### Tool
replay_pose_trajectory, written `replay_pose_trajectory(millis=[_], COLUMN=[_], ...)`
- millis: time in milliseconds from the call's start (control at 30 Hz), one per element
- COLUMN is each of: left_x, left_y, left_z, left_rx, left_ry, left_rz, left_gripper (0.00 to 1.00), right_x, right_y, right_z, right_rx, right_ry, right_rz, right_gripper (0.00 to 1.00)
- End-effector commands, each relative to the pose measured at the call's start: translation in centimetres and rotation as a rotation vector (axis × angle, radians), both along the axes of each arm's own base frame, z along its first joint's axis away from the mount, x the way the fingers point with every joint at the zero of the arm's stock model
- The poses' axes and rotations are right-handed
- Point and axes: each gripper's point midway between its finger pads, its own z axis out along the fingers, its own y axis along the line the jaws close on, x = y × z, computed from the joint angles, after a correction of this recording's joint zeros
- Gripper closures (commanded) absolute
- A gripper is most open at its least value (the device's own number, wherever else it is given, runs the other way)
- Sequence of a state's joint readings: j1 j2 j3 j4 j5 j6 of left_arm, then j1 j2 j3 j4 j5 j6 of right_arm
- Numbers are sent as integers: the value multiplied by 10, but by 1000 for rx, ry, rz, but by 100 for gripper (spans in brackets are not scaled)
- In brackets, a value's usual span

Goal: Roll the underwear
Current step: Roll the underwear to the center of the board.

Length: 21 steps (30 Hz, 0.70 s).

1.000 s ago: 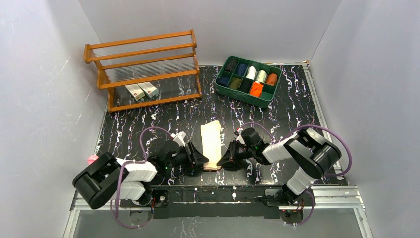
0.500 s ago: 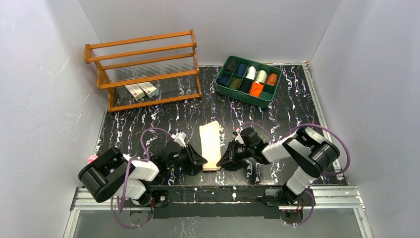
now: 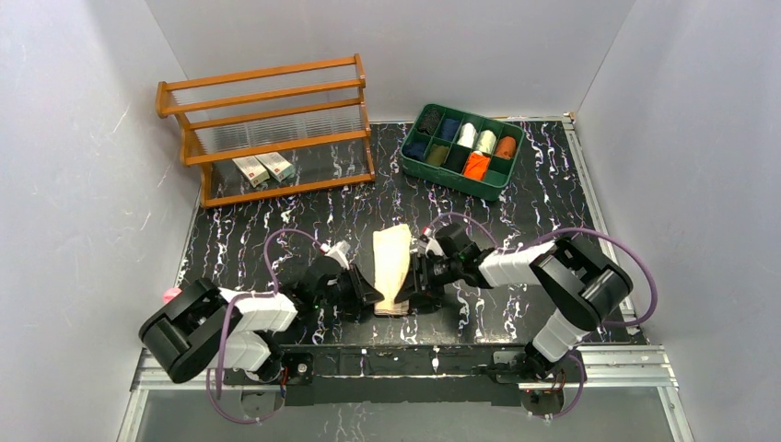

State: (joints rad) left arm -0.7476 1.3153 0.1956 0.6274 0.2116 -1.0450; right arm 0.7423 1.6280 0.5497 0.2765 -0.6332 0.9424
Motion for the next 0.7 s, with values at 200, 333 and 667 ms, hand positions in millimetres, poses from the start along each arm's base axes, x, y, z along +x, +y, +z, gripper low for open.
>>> replay_pose_trajectory(millis=[200,333,667], left_x=[-17,-20,-16], left_y=[50,54,49], left_z=[-26,-22,-13], left_rx=[237,259,264], left_ry=[29,34,31], left_rz=[-19,-74,-141], left_gripper=[95,95,94], right_x=[52,75,42], right_y=[-24,-15,0], right_z=[19,57,67], right_rx=[-234,-136,47], right_ry=[-455,-927,-1829], right_rz=[124,176,856], right_gripper=[30,30,30])
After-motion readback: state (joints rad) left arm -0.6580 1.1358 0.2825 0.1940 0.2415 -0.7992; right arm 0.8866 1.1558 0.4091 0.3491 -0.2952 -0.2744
